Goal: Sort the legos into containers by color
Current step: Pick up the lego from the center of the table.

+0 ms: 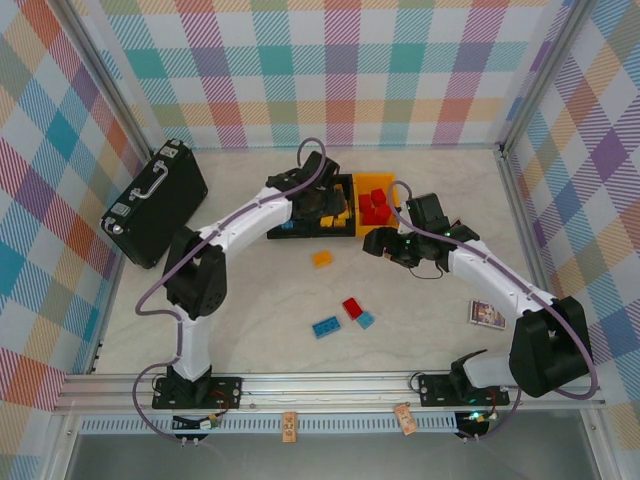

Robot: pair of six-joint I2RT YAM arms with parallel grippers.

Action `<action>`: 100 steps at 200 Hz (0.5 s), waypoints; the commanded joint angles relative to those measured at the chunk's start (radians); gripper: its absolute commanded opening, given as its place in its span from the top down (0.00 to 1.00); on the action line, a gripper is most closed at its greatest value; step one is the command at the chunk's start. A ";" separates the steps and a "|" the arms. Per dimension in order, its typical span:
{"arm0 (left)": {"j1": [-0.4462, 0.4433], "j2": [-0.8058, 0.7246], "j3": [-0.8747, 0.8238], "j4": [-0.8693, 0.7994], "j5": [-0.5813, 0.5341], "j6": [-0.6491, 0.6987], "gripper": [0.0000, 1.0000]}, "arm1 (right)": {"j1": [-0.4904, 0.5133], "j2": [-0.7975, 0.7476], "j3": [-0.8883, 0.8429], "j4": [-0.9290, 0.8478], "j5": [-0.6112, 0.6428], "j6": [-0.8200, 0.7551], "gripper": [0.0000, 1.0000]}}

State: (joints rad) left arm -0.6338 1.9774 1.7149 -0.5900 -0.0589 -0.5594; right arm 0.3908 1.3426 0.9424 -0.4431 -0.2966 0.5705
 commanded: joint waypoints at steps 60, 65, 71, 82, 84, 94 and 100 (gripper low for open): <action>-0.018 -0.199 -0.316 0.081 0.111 0.138 0.41 | -0.007 -0.057 -0.026 -0.049 -0.049 -0.073 0.29; -0.018 -0.207 -0.334 0.090 0.118 0.148 0.41 | -0.007 -0.063 -0.032 -0.046 -0.055 -0.078 0.29; -0.019 -0.215 -0.355 0.102 0.127 0.162 0.39 | -0.007 -0.069 -0.038 -0.046 -0.062 -0.086 0.29; -0.018 -0.227 -0.383 0.121 0.148 0.199 0.39 | -0.007 -0.082 -0.053 -0.044 -0.079 -0.102 0.28; -0.019 -0.228 -0.388 0.123 0.150 0.208 0.39 | -0.007 -0.083 -0.055 -0.043 -0.082 -0.105 0.28; -0.019 -0.229 -0.405 0.133 0.151 0.245 0.36 | -0.007 -0.090 -0.067 -0.045 -0.095 -0.114 0.27; -0.019 -0.227 -0.411 0.139 0.149 0.272 0.35 | -0.007 -0.095 -0.077 -0.045 -0.101 -0.117 0.27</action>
State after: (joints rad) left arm -0.6460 1.7885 1.3415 -0.5091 0.0502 -0.4057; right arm 0.3908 1.2778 0.8948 -0.4702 -0.3435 0.5049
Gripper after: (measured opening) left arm 0.626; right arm 0.729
